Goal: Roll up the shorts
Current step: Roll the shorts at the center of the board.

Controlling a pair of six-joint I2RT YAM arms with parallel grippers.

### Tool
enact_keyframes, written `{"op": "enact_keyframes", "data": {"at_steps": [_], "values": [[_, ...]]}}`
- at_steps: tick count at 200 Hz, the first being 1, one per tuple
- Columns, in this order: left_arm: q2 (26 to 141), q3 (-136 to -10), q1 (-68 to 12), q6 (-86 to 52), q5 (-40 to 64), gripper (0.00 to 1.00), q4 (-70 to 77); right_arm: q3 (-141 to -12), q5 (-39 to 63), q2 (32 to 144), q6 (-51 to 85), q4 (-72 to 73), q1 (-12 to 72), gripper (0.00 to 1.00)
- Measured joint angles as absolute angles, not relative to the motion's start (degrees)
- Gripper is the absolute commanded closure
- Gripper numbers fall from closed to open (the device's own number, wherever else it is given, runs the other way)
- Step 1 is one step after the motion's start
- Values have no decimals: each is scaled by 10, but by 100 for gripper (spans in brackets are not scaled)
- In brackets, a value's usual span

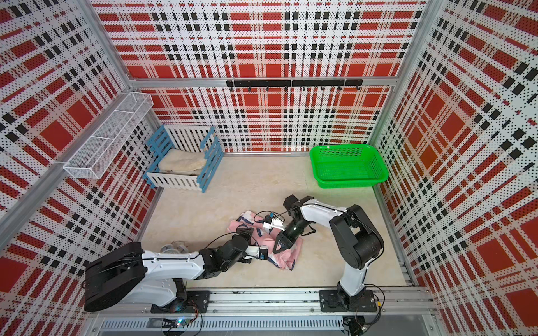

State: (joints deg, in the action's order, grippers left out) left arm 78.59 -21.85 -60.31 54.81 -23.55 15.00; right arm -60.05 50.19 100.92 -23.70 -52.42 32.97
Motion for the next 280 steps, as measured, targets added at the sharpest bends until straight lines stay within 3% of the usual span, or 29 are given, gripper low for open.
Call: {"op": "enact_keyframes", "data": {"at_steps": [11,18,30,34,45,53,100,145,171,190,233,255,280], "values": [[793,-228,-601,548,-219,55,136,-601,498,1006,-237,-524,330,100],[797,-236,-599,547,-210,65,122,-600,491,1003,-238,-523,330,100],[798,-255,-597,545,-188,71,88,-590,469,992,-234,-512,330,85],[797,-261,-597,542,-181,72,76,-585,460,987,-231,-509,330,72],[791,-279,-595,536,-155,78,38,-572,432,969,-226,-498,330,52],[782,-287,-594,526,-136,82,13,-565,410,954,-221,-491,330,46],[749,-354,-583,462,9,85,-143,-557,239,813,-205,-430,329,44],[812,-448,-556,430,161,90,-265,-534,62,640,-211,-337,327,42],[857,-482,-532,440,242,90,-336,-522,45,540,-247,-318,327,42],[881,-504,-516,448,282,89,-378,-522,75,491,-281,-334,339,32],[950,-547,-483,434,308,90,-427,-505,31,475,-308,-393,547,31],[971,-561,-457,422,294,91,-444,-505,-18,529,-295,-410,653,31],[971,-577,-425,413,271,91,-454,-501,-46,610,-277,-414,703,30]]}}
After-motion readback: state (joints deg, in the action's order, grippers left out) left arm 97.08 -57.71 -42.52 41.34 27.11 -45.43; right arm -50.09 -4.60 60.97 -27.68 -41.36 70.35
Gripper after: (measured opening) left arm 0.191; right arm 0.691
